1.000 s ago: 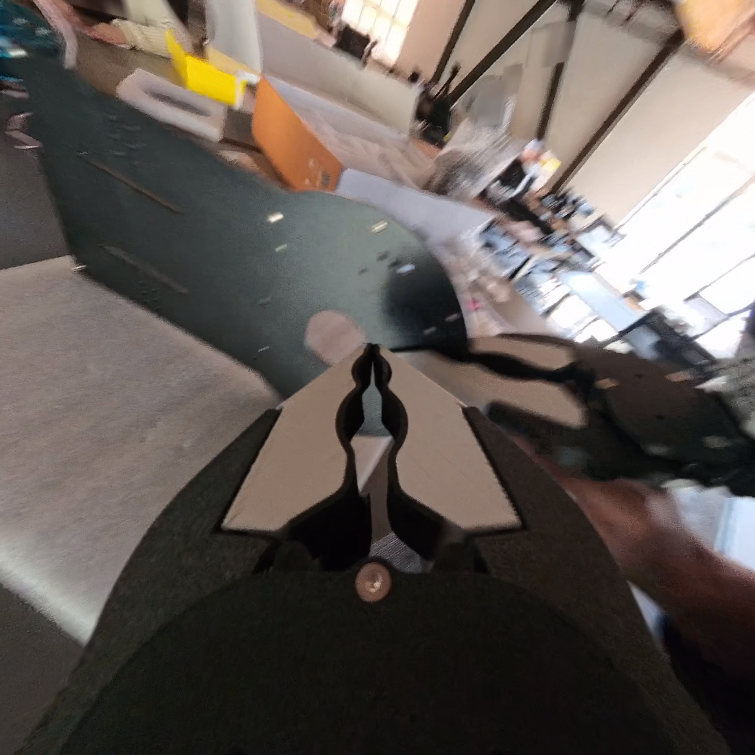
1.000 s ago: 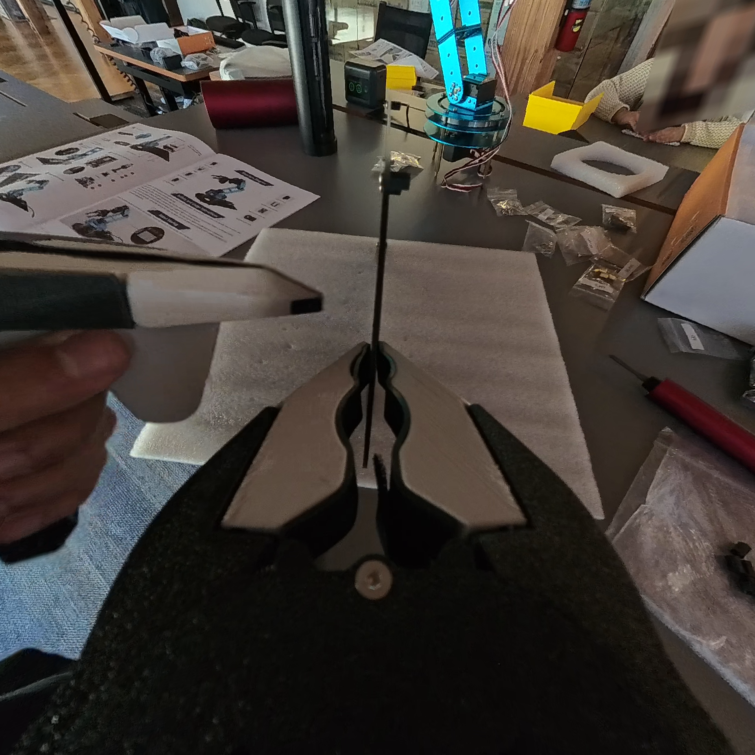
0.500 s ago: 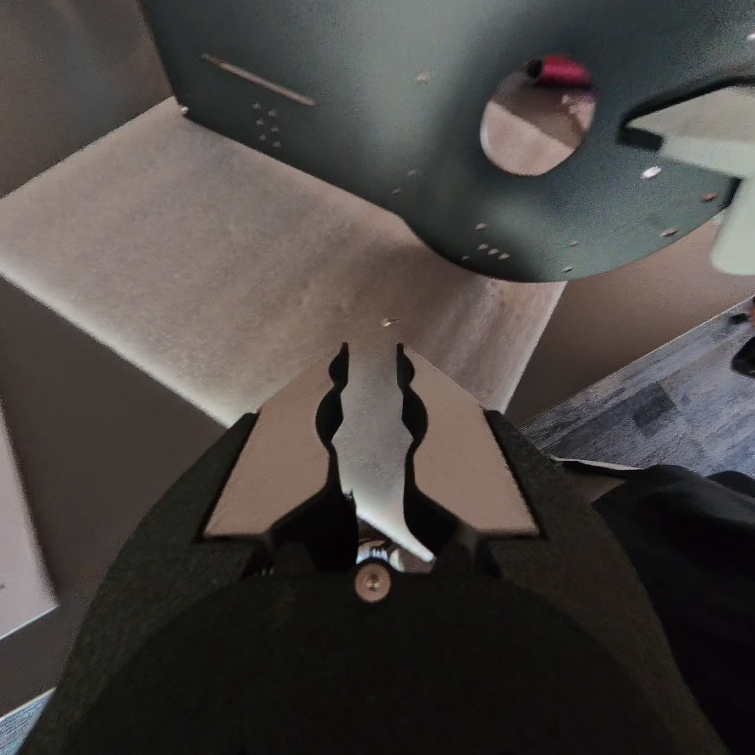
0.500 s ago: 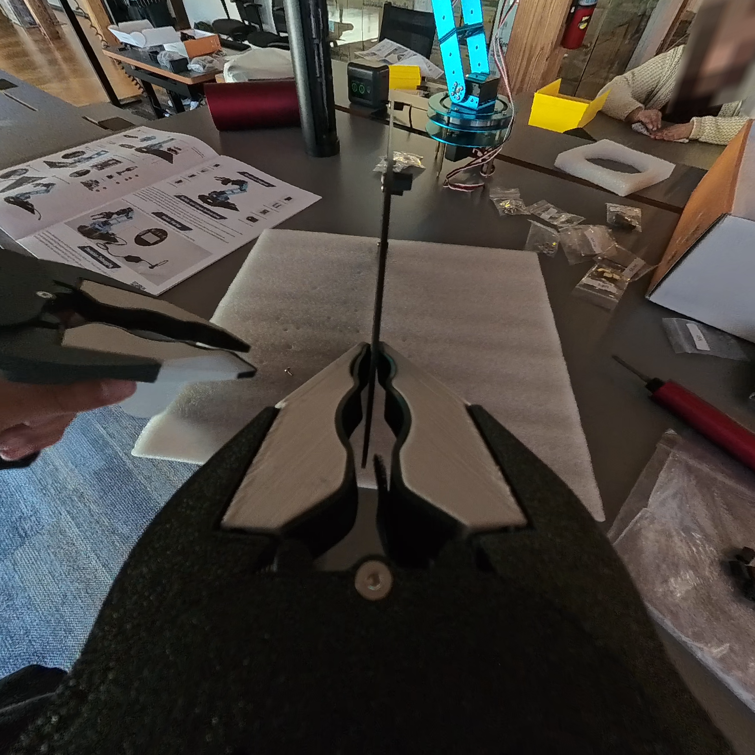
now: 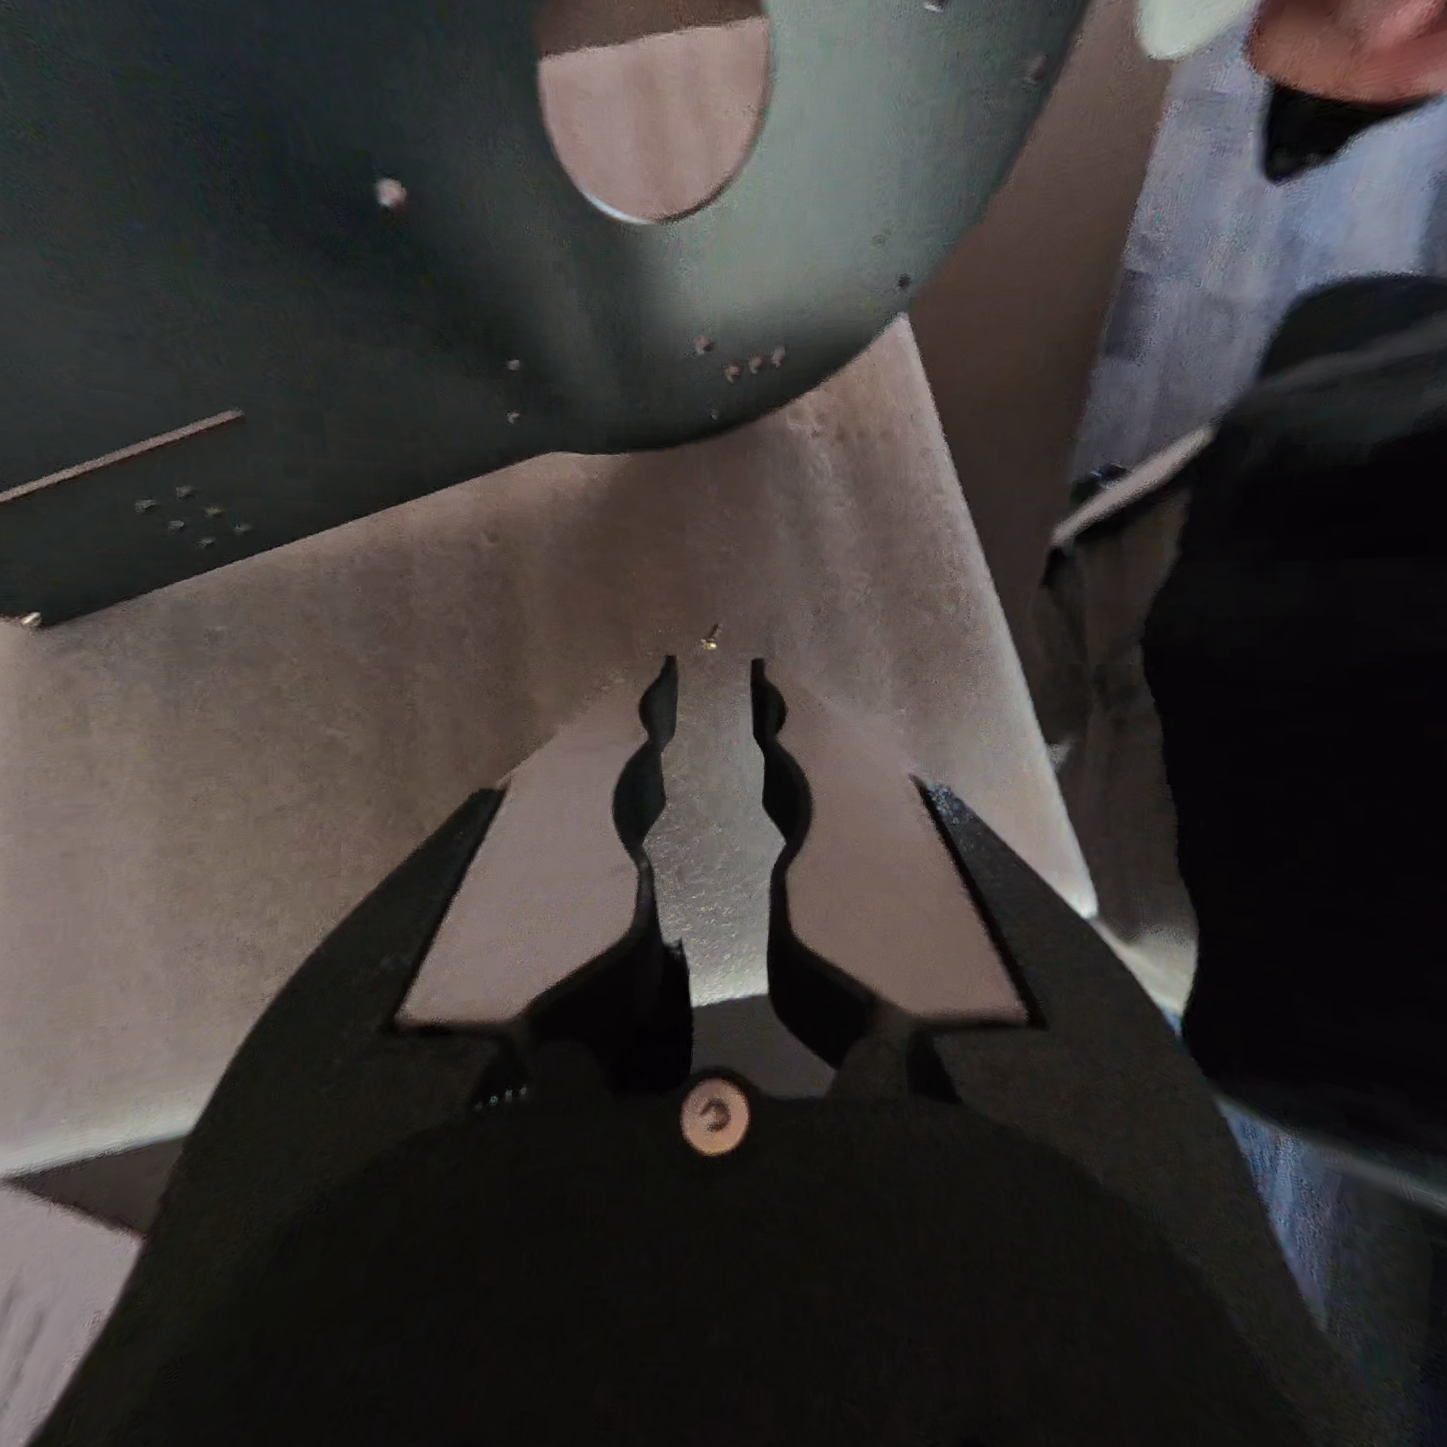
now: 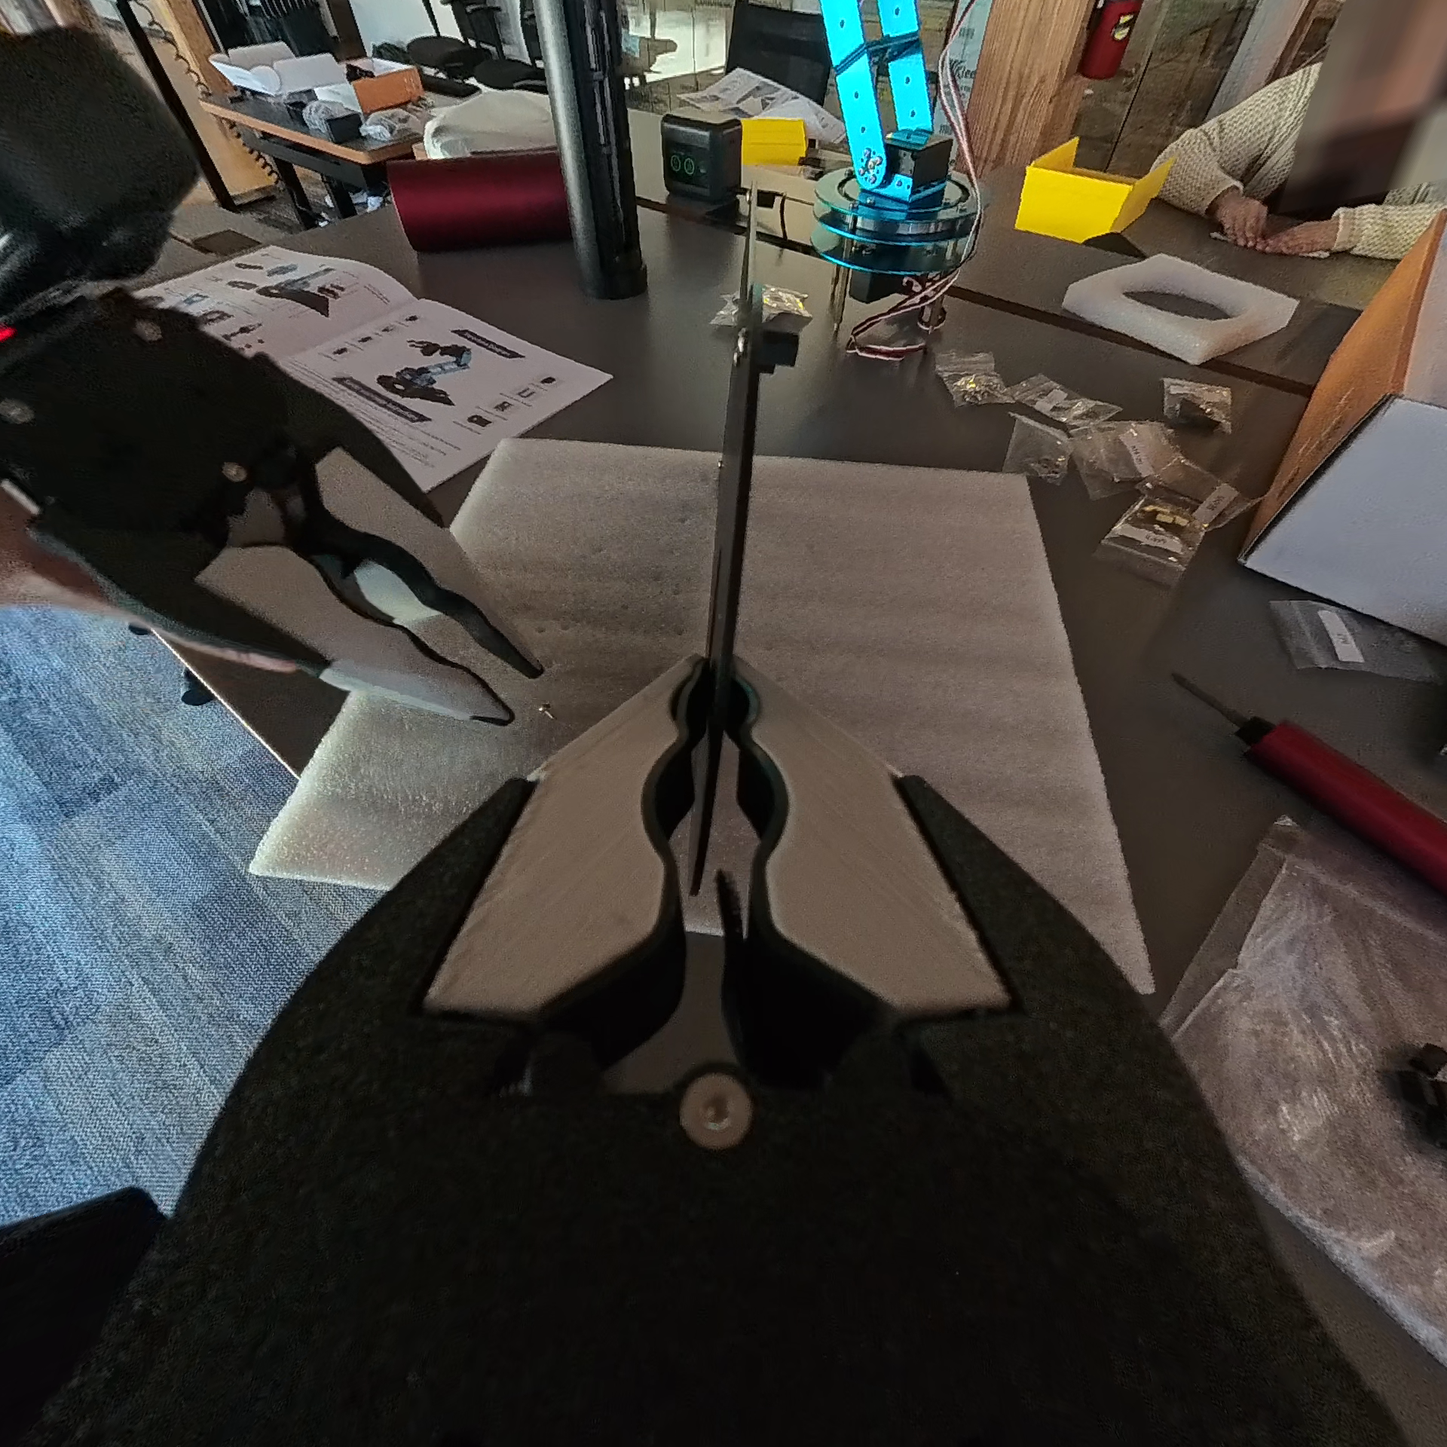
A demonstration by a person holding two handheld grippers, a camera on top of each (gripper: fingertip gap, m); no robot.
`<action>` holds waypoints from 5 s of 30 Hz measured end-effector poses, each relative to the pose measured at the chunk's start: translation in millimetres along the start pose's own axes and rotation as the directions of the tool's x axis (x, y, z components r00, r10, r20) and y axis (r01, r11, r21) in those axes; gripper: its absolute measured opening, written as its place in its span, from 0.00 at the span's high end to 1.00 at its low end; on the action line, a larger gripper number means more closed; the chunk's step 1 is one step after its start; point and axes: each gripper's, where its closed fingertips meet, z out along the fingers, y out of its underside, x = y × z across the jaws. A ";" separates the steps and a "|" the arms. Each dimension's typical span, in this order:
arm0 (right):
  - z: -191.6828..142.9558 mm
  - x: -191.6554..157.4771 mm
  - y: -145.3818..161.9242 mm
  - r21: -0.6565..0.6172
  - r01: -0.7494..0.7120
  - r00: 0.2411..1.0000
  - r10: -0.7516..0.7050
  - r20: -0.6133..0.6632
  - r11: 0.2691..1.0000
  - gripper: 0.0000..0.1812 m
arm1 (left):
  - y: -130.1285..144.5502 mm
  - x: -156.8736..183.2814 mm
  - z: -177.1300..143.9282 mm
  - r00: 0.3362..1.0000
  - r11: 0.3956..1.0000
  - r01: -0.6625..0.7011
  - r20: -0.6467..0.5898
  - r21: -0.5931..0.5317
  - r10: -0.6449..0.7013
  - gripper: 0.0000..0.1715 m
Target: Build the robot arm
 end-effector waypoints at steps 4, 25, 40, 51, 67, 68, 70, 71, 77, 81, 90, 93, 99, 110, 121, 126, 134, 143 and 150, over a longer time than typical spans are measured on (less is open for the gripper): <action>0.1 0.2 -0.3 0.004 -0.005 1.000 0.005 -0.003 1.000 0.99 | 3.0 0.2 0.2 0.987 0.996 -0.089 -0.133 -0.019 0.086 0.90; 2.7 0.1 -1.6 0.005 -0.007 1.000 0.008 -0.015 1.000 0.99 | -1.1 -0.1 9.3 0.946 0.978 -0.209 -0.252 -0.002 0.202 0.97; 2.6 -1.8 -1.6 0.004 0.001 1.000 -0.001 -0.018 1.000 1.00 | -26.4 6.3 -4.0 0.977 0.989 -0.117 -0.171 0.089 0.131 0.98; 2.4 1.4 -1.1 0.007 -0.007 1.000 0.007 -0.008 1.000 1.00 | -143.7 29.2 -39.9 0.956 0.909 0.228 -0.255 0.350 -0.142 0.98; 2.4 1.6 -1.2 0.007 0.004 1.000 -0.004 0.002 1.000 1.00 | -156.4 35.8 -18.3 0.963 0.948 0.167 -0.251 0.270 -0.098 1.00; 2.4 2.0 -1.0 0.007 0.003 1.000 -0.003 0.000 1.000 1.00 | -156.5 35.7 -18.1 0.967 0.950 0.148 -0.241 0.275 -0.080 1.00; 2.4 1.8 -1.0 0.005 -0.001 1.000 0.001 0.006 1.000 1.00 | -157.2 38.1 -19.3 0.974 0.952 0.092 -0.226 0.291 -0.025 1.00; 2.3 1.9 -1.0 0.005 0.003 1.000 -0.003 0.003 1.000 1.00 | -158.3 38.3 -20.1 0.977 0.951 0.070 -0.214 0.302 -0.004 1.00; 2.3 2.3 -1.0 0.002 0.000 1.000 0.000 0.002 1.000 1.00 | -158.5 36.3 -19.2 0.980 0.950 0.012 -0.192 0.311 0.050 1.00; 2.3 1.5 -1.2 0.001 0.005 1.000 -0.005 -0.001 1.000 1.00 | -159.0 35.2 -20.0 0.979 0.948 -0.002 -0.192 0.317 0.066 1.00; 2.3 0.2 -1.1 -0.002 0.008 1.000 -0.008 -0.004 1.000 1.00 | -157.2 36.4 -21.3 0.975 0.939 -0.047 -0.187 0.340 0.116 1.00; 2.3 -1.1 -1.2 -0.002 0.011 1.000 -0.011 0.001 1.000 1.00 | -156.2 37.1 -22.9 0.968 0.930 -0.056 -0.207 0.362 0.139 1.00; 2.7 -2.1 -1.4 -0.002 0.028 0.999 -0.028 0.016 1.000 0.99 | -154.1 35.3 -24.4 0.947 0.911 -0.064 -0.264 0.408 0.185 1.00; 2.7 3.3 -0.6 -0.019 0.001 1.000 -0.001 0.008 1.000 1.00 | -157.0 27.5 -16.7 0.955 0.901 -0.083 -0.223 0.425 0.193 1.00; 3.0 2.6 -0.7 -0.022 -0.005 1.000 0.005 0.003 1.000 1.00 | -154.2 37.7 -24.6 0.962 0.889 0.010 -0.248 0.459 0.118 1.00; 3.1 1.1 -0.9 -0.024 0.005 1.000 -0.005 -0.004 1.000 1.00 | -153.6 39.3 -18.8 0.963 0.900 -0.007 -0.239 0.435 0.122 1.00; 3.1 -0.1 -1.1 -0.028 0.020 1.000 -0.020 -0.005 0.999 1.00 | -153.9 40.0 -20.8 0.959 0.909 -0.009 -0.255 0.418 0.126 1.00; 3.2 1.1 -0.9 -0.030 0.008 1.000 -0.008 -0.002 1.000 1.00 | -153.5 37.1 -19.1 0.956 0.923 -0.033 -0.257 0.383 0.140 1.00; 3.5 0.0 -1.2 -0.029 0.035 0.999 -0.035 -0.015 0.999 1.00 | -153.1 38.4 -20.5 0.950 0.933 0.007 -0.294 0.359 0.106 1.00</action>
